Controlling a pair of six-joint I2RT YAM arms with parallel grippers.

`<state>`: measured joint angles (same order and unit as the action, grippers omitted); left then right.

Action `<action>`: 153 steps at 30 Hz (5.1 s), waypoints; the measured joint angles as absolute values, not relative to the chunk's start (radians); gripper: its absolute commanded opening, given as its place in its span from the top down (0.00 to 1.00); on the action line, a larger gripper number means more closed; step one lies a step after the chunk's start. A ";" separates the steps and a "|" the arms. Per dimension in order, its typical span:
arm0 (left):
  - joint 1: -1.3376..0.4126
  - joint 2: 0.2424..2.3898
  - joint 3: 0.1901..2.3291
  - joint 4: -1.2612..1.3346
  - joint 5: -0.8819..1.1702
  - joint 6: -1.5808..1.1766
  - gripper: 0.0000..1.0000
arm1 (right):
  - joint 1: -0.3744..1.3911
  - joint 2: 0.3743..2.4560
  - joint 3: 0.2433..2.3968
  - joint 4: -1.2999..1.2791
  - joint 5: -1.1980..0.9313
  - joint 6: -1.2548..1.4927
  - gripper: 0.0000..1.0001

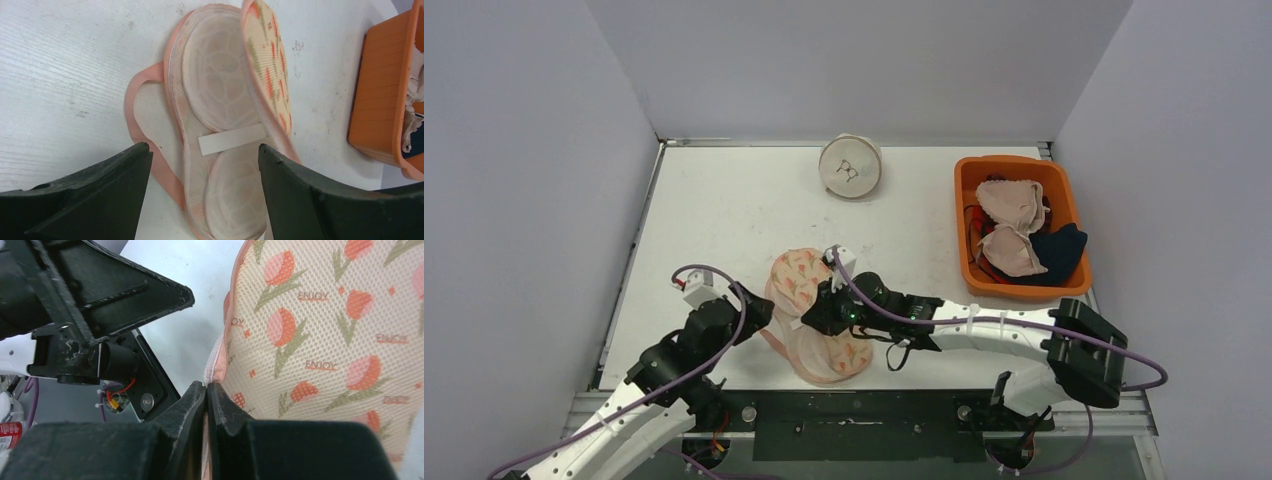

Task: Unzip the laundry bag and remove the bra
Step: Close the laundry bag at the center of the board, then move the laundry bag to the center of the board.

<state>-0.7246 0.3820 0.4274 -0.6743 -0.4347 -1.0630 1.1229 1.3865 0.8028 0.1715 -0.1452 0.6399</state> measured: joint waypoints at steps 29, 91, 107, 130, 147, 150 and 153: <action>-0.725 0.491 0.381 -0.522 -0.226 -1.043 0.34 | 1.033 1.128 0.544 0.210 0.041 0.676 0.38; -0.489 0.497 0.331 -0.393 -0.177 -0.997 0.44 | 1.462 1.444 0.518 0.202 0.367 0.731 0.54; -0.489 0.512 0.302 -0.357 -0.089 -1.034 0.35 | 1.178 1.186 0.394 0.114 0.352 0.714 0.40; -0.509 0.997 0.202 0.158 0.032 -1.223 0.37 | 1.232 1.429 0.575 0.149 0.328 0.605 0.56; -0.509 1.122 0.276 0.224 0.002 -1.222 0.37 | 1.258 1.501 0.563 0.183 0.361 0.606 0.50; -0.509 1.050 0.280 0.152 -0.022 -1.203 0.33 | 1.260 1.489 0.562 0.176 0.363 0.602 0.38; -0.506 0.970 0.294 0.049 -0.056 -1.172 0.28 | 1.265 1.432 0.556 0.144 0.362 0.593 0.33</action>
